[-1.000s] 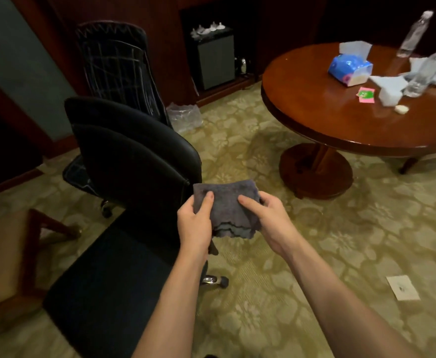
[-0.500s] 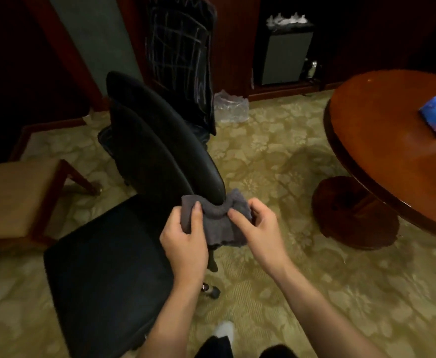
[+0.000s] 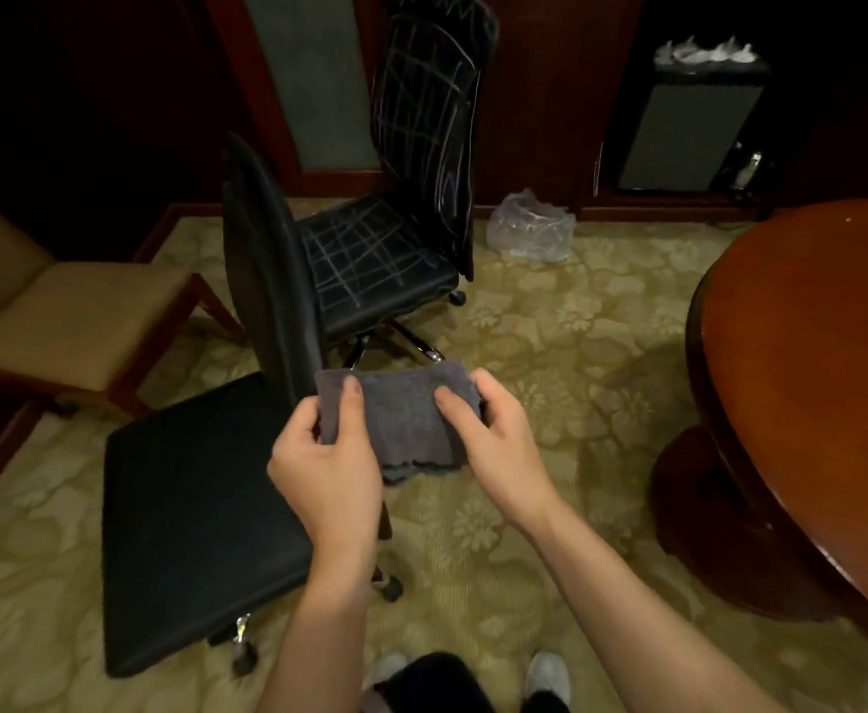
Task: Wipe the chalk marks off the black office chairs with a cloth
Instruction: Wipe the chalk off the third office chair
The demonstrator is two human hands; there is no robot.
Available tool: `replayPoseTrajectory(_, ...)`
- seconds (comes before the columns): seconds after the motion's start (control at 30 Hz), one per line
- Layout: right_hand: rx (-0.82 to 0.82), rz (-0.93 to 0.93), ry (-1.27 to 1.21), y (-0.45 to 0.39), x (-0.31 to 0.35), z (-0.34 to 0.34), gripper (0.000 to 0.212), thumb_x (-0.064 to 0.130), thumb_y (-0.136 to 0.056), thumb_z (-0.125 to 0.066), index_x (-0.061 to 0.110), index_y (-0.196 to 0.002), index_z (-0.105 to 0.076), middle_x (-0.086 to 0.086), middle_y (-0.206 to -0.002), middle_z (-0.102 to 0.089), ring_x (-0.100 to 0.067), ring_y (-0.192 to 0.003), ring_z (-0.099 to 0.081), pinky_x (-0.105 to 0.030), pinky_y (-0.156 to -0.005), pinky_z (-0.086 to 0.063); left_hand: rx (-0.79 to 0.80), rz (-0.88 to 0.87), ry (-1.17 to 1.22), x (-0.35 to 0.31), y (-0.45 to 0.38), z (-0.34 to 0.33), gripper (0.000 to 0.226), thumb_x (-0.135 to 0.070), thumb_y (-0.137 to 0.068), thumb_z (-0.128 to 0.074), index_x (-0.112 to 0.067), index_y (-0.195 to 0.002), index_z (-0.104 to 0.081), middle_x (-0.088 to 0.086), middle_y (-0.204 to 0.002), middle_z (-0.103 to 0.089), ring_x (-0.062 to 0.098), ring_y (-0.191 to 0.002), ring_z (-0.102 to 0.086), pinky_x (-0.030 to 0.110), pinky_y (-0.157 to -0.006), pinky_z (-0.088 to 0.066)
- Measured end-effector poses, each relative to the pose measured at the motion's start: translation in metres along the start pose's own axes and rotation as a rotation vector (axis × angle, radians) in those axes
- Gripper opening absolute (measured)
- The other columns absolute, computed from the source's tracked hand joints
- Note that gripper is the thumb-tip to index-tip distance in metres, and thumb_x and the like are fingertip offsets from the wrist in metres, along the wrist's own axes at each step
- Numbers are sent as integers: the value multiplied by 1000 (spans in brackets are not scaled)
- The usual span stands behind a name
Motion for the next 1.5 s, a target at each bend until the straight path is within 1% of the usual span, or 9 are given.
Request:
replayPoseTrajectory(0.23,8,-71,-12,-30,-1,59,15,20,-100,-58,14,-89,-66,9,-77,-70,-4,-77,-66,-20,-66,-50,24,92,51,-1,24,-61,23,-38,-96,-63,-21,-83,-71,-4,-79,-71,11,-78,-70,34,-65,-57)
replayPoseTrajectory(0.33,6,-129,10,-50,-13,74,23,26,-99,-60,5,-91,-63,-7,-82,-70,-17,-80,-68,-36,-70,-53,69,239,119,10,15,-89,15,-36,-99,-59,-27,-92,-70,-3,-93,-74,12,-89,-71,28,-70,-56)
replayPoseTrajectory(0.47,-13,-176,44,-91,-36,93,28,28,-98,-62,1,-91,-61,-23,-91,-67,-30,-81,-67,-52,-74,-55,157,378,161,36,-11,-133,17,-34,-101,-58,-25,-105,-71,0,-102,-75,17,-94,-73,39,-80,-61)
replayPoseTrajectory(0.73,-27,-263,438,-214,-97,132,19,28,-92,-68,19,-76,-64,12,-56,-57,-1,-54,-50,-33,-59,-45,202,452,-39,94,-88,-234,11,-19,-98,-63,-19,-92,-71,-5,-87,-73,4,-75,-69,8,-56,-46)
replayPoseTrajectory(0.87,-17,-248,530,-281,-114,137,21,29,-92,-68,24,-73,-61,7,-53,-50,-4,-51,-46,-34,-58,-44,186,400,-342,121,-133,-262,40,-62,-84,-62,-28,-101,-74,-5,-92,-72,12,-85,-68,31,-75,-58)
replayPoseTrajectory(1.03,8,-337,406,-339,-144,134,11,25,-97,-63,26,-86,-64,5,-63,-63,-6,-56,-58,-27,-58,-48,169,406,-355,134,-173,-303,28,-50,-89,-67,-26,-103,-76,-9,-82,-74,13,-78,-71,40,-73,-60)
replayPoseTrajectory(1.2,59,-393,326,-403,-193,126,7,21,-96,-63,23,-91,-65,-1,-76,-74,-12,-69,-72,-38,-70,-58,93,546,-195,170,-212,-349,13,-25,-97,-65,-16,-104,-71,-5,-71,-71,4,-54,-66,22,-52,-54)
replayPoseTrajectory(1.37,273,-428,231,-449,-246,83,12,23,-96,-64,30,-87,-67,-8,-86,-74,-22,-85,-71,-39,-75,-55,-93,549,-234,232,-255,-353,16,-44,-85,-60,-32,-93,-67,1,-87,-74,24,-85,-72,49,-83,-58)
replayPoseTrajectory(1.5,390,-446,227,-469,-311,34,12,26,-94,-66,34,-86,-68,-8,-87,-74,-35,-87,-70,-49,-72,-55,-186,612,-261,319,-292,-338,42,-52,-87,-54,-20,-113,-61,11,-109,-70,33,-103,-67,51,-93,-54)
Point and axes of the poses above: each hand's wrist, its own y-axis away from the middle knuckle, its own z-axis out of the back of the hand, x = y × z, the point moved 4 cm from there along -y, towards the middle knuckle
